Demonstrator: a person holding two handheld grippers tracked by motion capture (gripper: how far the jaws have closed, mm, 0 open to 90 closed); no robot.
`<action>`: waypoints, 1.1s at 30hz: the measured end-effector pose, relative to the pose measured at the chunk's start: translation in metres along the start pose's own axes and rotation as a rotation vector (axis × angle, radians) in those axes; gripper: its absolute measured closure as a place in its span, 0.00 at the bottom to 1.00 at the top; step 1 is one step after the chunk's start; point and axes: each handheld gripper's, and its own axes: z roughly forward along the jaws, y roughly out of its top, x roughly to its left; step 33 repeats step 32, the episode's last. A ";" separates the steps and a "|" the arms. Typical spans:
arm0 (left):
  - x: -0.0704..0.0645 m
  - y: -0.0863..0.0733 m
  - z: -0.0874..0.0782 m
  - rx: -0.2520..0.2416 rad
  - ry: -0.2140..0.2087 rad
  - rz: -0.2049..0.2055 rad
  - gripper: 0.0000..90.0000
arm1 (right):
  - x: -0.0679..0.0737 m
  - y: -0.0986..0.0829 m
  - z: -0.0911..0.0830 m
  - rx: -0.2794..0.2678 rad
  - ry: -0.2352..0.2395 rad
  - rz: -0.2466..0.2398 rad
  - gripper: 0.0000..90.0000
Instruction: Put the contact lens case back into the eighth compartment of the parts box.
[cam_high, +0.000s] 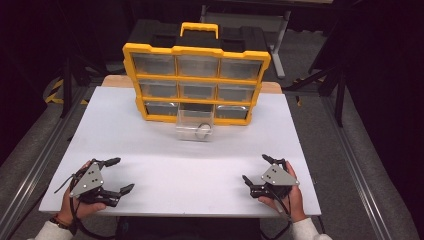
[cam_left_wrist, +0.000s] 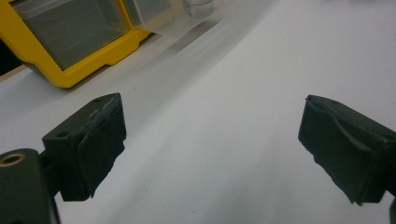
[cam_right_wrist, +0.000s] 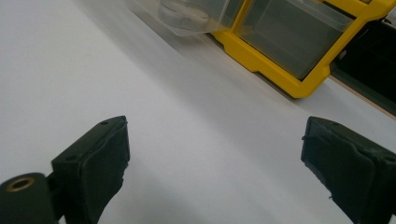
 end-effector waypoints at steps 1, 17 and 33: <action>0.000 0.000 0.000 0.000 -0.002 -0.001 0.10 | 0.000 0.000 0.000 0.000 -0.001 -0.001 0.10; 0.000 0.000 0.000 0.000 0.001 -0.004 0.10 | 0.001 0.001 0.000 0.002 -0.013 -0.016 0.10; 0.002 0.000 0.002 0.010 0.011 -0.005 0.10 | 0.002 0.001 0.002 0.024 -0.030 -0.029 0.11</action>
